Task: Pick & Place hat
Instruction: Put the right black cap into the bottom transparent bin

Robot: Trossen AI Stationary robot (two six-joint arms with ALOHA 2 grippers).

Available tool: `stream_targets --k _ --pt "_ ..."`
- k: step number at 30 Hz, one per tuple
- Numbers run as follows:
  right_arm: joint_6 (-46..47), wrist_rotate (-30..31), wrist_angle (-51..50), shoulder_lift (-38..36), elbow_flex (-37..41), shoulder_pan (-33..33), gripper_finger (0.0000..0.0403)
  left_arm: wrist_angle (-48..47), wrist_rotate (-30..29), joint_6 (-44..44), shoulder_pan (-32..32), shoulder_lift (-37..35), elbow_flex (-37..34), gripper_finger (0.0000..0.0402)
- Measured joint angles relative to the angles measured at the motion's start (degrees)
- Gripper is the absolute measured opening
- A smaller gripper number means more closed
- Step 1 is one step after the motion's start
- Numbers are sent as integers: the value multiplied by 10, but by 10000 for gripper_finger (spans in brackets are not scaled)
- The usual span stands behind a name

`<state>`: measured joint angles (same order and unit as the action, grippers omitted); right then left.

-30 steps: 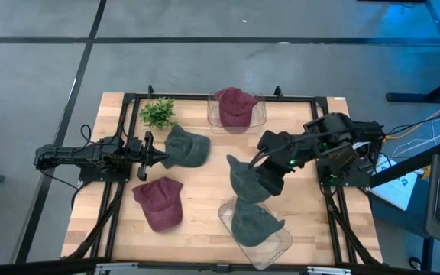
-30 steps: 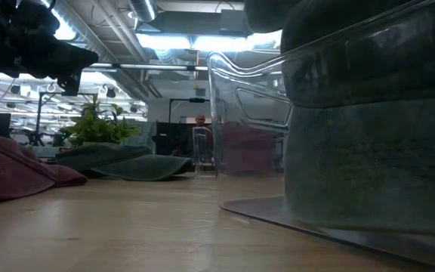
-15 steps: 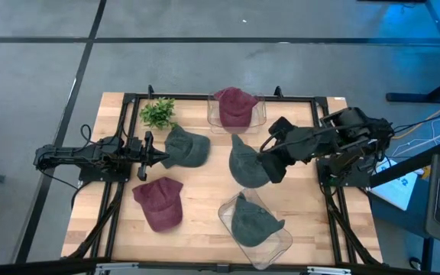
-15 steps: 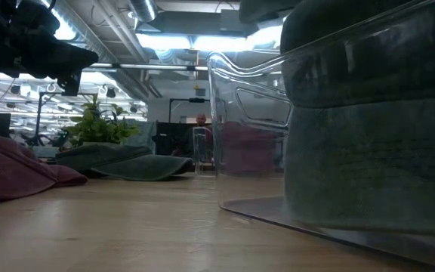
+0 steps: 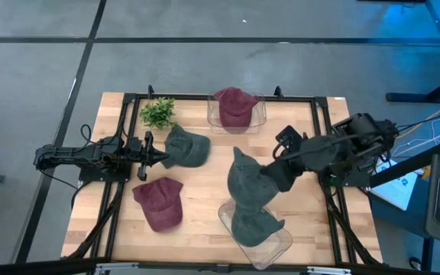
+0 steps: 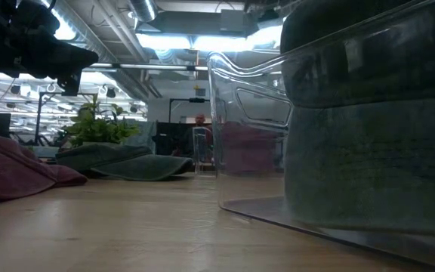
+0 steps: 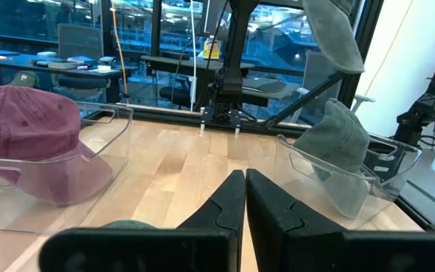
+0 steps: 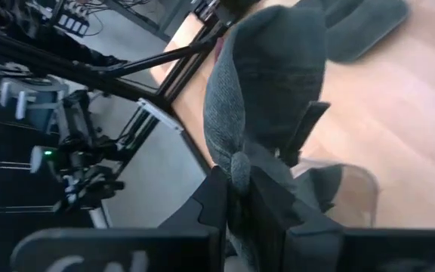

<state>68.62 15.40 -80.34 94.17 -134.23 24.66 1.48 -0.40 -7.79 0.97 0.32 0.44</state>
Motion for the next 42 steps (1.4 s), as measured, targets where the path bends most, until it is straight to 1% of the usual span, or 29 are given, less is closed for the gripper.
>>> stream_targets --k 8,22,30,42 --pt "64 0 13 11 0 41 35 0 0 0 0 0 0 8" --pt "138 -5 13 71 0 98 35 0 0 0 0 0 0 11" --pt "160 -6 20 104 0 106 35 0 0 0 0 0 0 12" --pt "160 -26 15 150 0 106 35 0 0 0 0 0 0 8"
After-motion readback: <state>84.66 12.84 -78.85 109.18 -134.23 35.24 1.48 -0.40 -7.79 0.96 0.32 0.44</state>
